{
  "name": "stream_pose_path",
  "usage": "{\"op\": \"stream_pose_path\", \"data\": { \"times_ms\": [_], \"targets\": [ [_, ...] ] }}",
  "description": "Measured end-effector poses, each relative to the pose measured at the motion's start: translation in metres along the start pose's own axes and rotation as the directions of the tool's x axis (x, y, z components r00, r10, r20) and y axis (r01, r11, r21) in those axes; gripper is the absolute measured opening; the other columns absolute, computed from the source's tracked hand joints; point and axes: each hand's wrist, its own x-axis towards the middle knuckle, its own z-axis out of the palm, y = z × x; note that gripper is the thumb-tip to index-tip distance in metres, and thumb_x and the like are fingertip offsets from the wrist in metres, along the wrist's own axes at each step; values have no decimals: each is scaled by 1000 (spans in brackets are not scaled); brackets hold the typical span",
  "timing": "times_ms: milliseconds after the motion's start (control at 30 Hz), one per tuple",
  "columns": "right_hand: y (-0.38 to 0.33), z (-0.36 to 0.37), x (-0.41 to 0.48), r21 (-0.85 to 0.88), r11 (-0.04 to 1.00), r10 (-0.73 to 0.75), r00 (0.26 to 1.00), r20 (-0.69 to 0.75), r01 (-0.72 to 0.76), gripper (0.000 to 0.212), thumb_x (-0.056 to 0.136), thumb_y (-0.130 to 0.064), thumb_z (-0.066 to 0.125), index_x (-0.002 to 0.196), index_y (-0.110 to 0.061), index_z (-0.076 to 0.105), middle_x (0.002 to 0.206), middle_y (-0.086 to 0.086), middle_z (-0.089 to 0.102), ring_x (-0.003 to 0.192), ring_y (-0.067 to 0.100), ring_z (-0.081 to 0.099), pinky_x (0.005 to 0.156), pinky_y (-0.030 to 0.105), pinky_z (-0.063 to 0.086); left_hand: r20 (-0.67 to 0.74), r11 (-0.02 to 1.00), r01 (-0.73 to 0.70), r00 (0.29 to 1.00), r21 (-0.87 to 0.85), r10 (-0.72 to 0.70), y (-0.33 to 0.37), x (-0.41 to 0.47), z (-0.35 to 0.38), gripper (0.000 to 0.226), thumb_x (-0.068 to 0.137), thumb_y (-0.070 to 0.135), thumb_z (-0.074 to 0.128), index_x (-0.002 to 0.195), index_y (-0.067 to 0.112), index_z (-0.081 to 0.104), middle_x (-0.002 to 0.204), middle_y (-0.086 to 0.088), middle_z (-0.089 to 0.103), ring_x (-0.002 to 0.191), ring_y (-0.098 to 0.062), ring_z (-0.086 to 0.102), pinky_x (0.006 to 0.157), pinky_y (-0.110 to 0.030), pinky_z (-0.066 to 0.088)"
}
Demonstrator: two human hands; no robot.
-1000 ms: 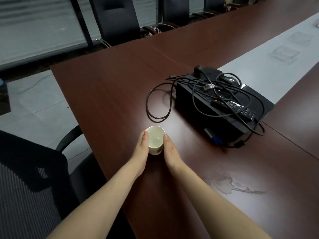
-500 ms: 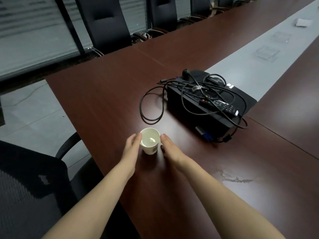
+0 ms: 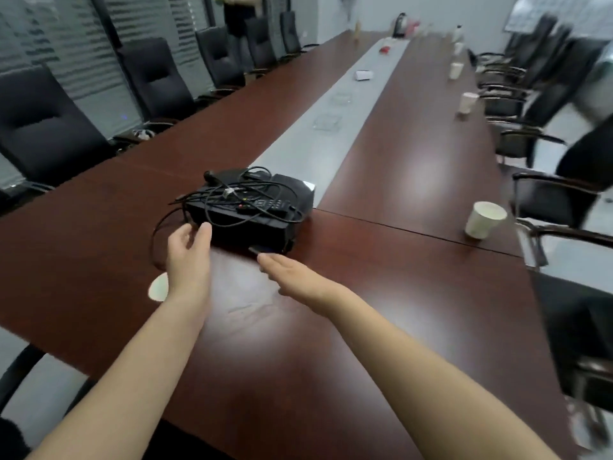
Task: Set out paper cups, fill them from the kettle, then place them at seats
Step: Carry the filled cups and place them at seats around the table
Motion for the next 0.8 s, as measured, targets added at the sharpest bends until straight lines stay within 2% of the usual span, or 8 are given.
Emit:
{"op": "stream_pose_path", "data": {
  "times_ms": [67,167,333,433,533,600,733,800],
  "targets": [
    [2,-16,-32,98,993,-60,995,-78,68,64,95,-56,38,150,-25,26,153,-7,33,138,14,35,115,42,30,129,997,-60,989,-41,65,16,-33,20,49,97,29,51,141,10,39,146,-5,42,132,-12,41,104,-20,30],
    [33,-61,-111,161,976,-103,963,-249,146,79,84,-67,39,151,-28,22,155,-10,31,141,10,31,117,43,26,288,992,-87,951,-96,112,29,-119,64,48,99,27,48,142,9,37,147,-4,42,131,-9,40,101,-18,30],
    [101,-125,-247,216,962,-49,888,-457,165,62,97,-51,40,150,-25,23,152,-5,35,138,10,35,116,41,28,462,991,-60,880,-117,107,21,-262,121,44,99,27,49,140,13,41,140,0,45,120,-4,42,96,-18,29],
    [141,-165,-336,236,964,24,847,-532,121,58,100,-44,39,151,-23,22,148,-9,35,130,2,36,114,34,30,613,996,-31,786,-85,77,10,-347,161,41,98,29,50,136,15,45,129,1,50,113,-6,45,96,-23,33],
    [179,-197,-404,244,967,91,797,-597,71,60,99,-46,39,151,-22,21,151,-6,34,137,9,33,115,37,30,722,999,-19,691,-48,48,1,-410,194,37,96,32,52,131,20,49,127,5,52,112,-5,47,95,-25,35],
    [209,-222,-453,256,966,150,718,-680,41,60,98,-47,40,150,-22,24,151,-3,35,139,14,33,115,41,29,803,999,-9,595,-40,37,0,-461,222,37,96,33,53,131,21,49,128,6,52,113,-5,48,94,-23,34],
    [253,-258,-526,343,938,247,593,-766,52,52,101,-42,38,148,-24,29,143,-4,42,137,15,36,115,41,30,879,999,-42,476,-9,28,7,-543,266,38,98,26,50,134,15,46,124,4,50,111,-8,47,90,-23,32],
    [274,-279,-561,374,926,287,539,-792,58,52,101,-42,36,149,-25,28,147,-1,39,138,16,35,115,41,29,913,999,-42,408,7,11,5,-581,298,37,98,27,50,133,15,47,125,1,52,110,-11,48,91,-26,34]
  ]
}}
